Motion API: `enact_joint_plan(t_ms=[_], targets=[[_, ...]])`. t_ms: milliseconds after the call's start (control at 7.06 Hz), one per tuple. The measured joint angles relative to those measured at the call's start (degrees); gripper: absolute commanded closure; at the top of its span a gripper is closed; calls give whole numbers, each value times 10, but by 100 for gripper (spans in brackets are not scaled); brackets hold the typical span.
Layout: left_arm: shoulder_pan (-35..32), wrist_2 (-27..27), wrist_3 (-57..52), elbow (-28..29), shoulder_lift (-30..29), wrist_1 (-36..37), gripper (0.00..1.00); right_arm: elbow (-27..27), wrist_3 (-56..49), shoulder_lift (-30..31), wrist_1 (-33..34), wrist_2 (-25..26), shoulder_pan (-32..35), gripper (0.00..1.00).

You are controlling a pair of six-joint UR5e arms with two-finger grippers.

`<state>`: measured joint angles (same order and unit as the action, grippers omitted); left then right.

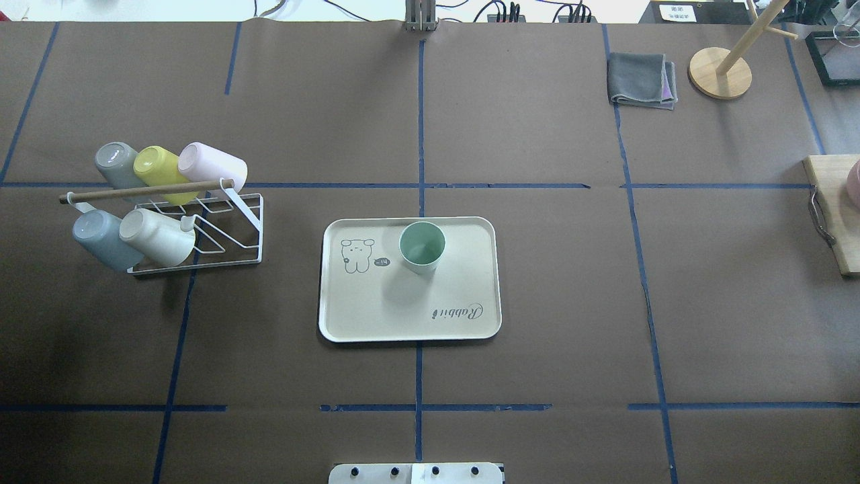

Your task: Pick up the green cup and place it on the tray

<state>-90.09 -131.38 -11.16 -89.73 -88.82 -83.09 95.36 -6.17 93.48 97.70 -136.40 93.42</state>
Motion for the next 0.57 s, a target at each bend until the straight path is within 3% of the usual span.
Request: enact_joint_plan(t_ms=[567], targets=[[0, -2, 0, 0, 2, -1, 0, -1, 0, 0, -6, 2, 0, 0]])
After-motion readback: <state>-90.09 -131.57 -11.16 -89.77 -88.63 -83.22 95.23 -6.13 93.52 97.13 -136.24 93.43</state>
